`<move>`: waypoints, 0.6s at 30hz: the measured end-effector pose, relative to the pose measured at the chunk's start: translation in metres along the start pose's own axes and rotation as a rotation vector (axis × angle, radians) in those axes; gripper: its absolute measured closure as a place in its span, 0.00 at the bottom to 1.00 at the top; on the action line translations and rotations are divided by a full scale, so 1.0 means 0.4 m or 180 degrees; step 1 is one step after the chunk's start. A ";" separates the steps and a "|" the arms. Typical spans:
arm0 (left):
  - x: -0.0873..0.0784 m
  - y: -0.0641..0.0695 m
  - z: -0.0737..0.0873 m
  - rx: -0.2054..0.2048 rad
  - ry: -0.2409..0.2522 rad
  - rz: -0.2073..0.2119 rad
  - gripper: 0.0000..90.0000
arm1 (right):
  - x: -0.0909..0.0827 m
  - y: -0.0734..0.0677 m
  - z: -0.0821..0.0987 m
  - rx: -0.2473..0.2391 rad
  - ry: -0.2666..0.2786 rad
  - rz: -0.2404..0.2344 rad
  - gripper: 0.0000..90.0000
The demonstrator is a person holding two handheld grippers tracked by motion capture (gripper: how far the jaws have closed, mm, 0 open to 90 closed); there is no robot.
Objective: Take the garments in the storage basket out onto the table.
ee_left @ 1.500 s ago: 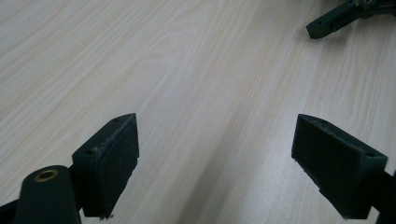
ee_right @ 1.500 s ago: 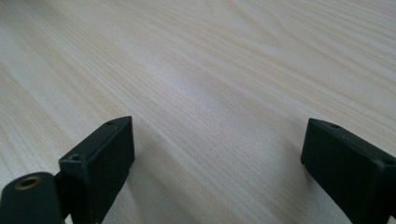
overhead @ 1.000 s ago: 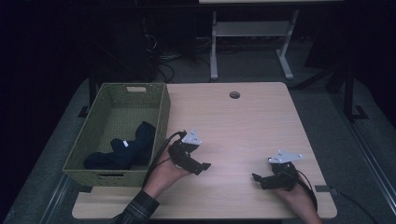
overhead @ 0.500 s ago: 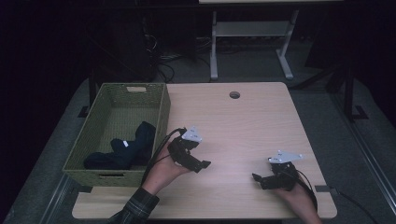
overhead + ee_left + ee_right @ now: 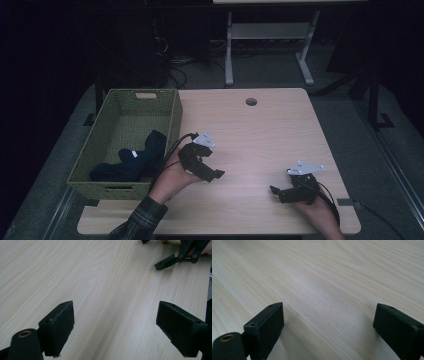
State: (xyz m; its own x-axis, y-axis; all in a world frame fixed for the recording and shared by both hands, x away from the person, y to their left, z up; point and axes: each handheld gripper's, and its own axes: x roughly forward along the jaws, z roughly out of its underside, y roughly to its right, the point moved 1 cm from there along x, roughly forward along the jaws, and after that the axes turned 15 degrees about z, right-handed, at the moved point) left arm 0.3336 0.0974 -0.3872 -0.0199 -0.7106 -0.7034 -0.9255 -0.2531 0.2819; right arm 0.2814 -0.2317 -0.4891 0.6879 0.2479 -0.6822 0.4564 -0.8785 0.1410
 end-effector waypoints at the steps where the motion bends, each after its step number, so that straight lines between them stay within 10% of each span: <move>1: 0.000 0.000 0.000 0.0000 0.0000 0.0000 0.16 | 0.000 0.000 0.000 0.0000 0.0000 0.0000 0.10; 18: -0.071 -0.011 -0.019 0.0019 -0.0028 0.0016 0.18 | 0.000 0.000 0.000 0.0000 0.0000 0.0000 0.10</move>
State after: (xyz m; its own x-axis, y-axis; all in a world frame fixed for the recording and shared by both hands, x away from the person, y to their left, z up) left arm 0.3412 0.1136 -0.3637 -0.0280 -0.7060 -0.7077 -0.9276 -0.2454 0.2815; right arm 0.2814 -0.2317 -0.4891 0.6879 0.2478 -0.6822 0.4564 -0.8785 0.1412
